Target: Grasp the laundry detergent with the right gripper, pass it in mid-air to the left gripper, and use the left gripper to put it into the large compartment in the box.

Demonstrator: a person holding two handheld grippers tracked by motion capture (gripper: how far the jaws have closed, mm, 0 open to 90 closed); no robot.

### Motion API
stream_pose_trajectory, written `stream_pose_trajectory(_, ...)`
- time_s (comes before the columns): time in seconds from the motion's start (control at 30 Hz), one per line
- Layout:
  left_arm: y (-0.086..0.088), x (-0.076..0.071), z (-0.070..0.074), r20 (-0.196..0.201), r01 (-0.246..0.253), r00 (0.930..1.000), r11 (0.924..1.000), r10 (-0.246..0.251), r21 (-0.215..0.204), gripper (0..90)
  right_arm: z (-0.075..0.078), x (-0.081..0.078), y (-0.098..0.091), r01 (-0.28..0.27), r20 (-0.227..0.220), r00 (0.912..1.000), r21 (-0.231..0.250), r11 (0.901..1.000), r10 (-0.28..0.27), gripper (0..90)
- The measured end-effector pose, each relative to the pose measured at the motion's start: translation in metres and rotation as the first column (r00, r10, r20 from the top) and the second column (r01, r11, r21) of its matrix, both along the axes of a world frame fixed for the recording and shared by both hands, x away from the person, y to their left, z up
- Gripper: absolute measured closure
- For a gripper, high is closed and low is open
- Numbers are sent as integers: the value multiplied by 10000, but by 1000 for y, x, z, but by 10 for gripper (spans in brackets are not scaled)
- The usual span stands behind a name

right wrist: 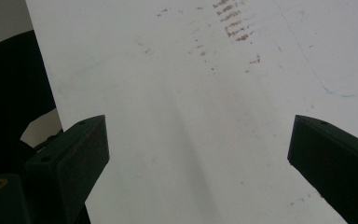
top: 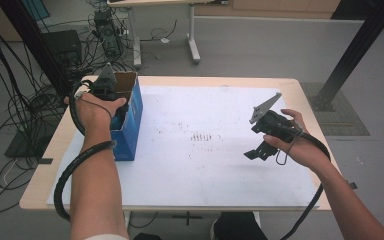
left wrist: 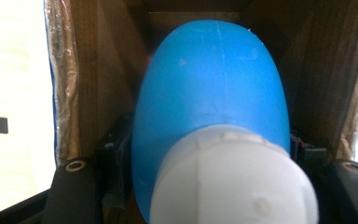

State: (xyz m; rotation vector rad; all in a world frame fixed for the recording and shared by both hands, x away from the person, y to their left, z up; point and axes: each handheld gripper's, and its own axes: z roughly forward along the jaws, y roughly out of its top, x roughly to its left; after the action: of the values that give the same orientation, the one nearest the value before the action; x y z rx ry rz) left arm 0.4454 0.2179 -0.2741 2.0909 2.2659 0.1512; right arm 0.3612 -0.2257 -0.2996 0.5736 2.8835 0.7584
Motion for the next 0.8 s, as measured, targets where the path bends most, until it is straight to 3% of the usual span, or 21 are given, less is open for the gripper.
stream_pose_trajectory(0.53,-2,-6,34,224,188,9996,9995,-194,238,284,6,0,5,-127,98,9999,20,9999,127,51)
stream_pose_trajectory(0.6,-3,-9,42,207,274,9994,9991,-281,335,278,7,0,5,-136,128,9998,8,9999,135,51)
stream_pose_trajectory(0.8,-7,-21,75,725,718,9946,9964,-749,445,233,13,4,2,-16,210,9998,-22,10000,17,51)
